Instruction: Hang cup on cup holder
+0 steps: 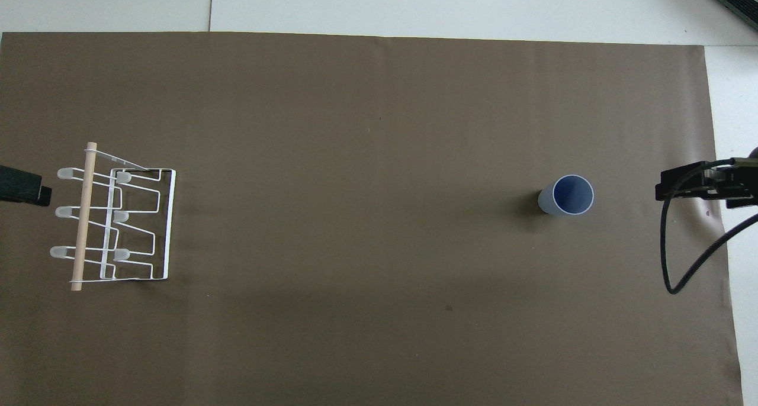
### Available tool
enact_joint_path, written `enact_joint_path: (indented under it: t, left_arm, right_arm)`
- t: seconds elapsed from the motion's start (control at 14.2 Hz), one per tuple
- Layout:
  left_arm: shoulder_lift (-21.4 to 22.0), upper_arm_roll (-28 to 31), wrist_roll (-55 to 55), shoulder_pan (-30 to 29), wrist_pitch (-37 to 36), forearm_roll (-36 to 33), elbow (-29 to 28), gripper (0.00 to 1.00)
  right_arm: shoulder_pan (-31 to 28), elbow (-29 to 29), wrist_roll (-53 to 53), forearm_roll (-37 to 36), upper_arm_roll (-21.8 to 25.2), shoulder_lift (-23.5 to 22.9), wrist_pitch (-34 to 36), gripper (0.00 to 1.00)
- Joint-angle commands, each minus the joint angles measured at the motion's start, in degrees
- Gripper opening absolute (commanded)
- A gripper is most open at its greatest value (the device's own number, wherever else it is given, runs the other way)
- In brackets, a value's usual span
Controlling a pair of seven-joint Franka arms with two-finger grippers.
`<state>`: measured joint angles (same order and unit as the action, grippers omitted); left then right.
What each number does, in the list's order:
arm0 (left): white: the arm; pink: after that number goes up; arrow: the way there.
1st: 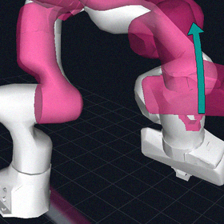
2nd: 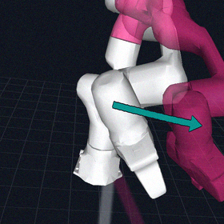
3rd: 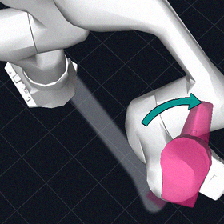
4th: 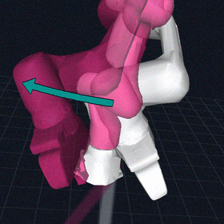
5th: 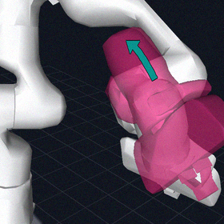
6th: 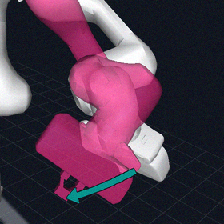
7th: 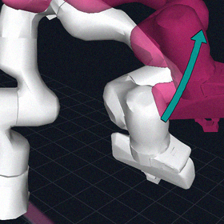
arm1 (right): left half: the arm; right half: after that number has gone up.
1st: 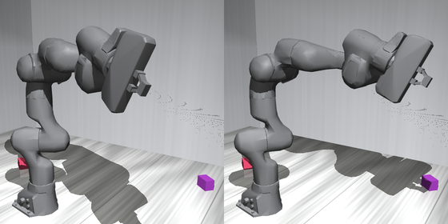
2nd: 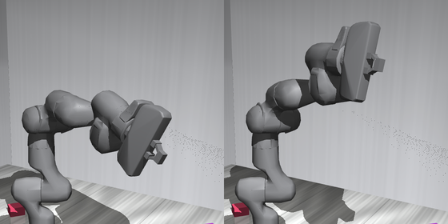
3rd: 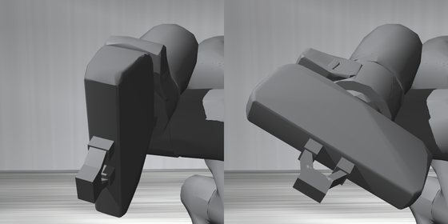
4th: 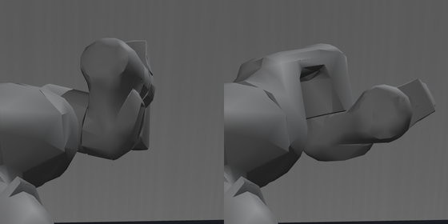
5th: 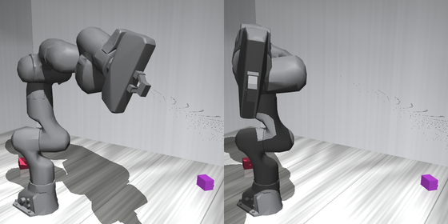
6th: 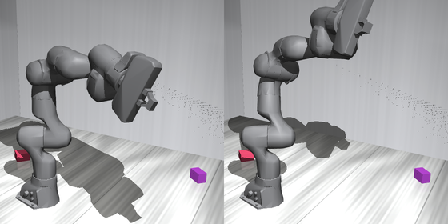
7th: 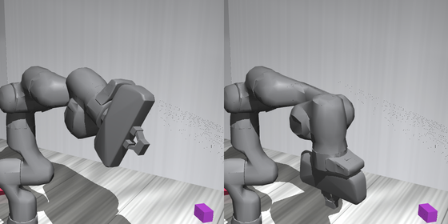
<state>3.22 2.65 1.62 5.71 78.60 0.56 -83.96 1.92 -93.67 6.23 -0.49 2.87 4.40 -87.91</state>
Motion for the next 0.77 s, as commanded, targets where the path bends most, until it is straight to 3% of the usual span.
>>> enact_joint_path:
  t: [0.0,0.7]
  left_arm:
    - [1.35,0.25,-0.74,0.44,-0.37,-1.27,-1.29,1.00]
    - [1.35,0.25,-0.74,0.44,-0.46,-1.27,-1.29,1.00]
  right_arm:
    - [-0.17,-1.52,0.98,0.84,-0.23,1.23,-1.13,1.00]
    - [-0.78,-4.50,0.18,0.93,-0.23,2.28,-4.02,1.00]
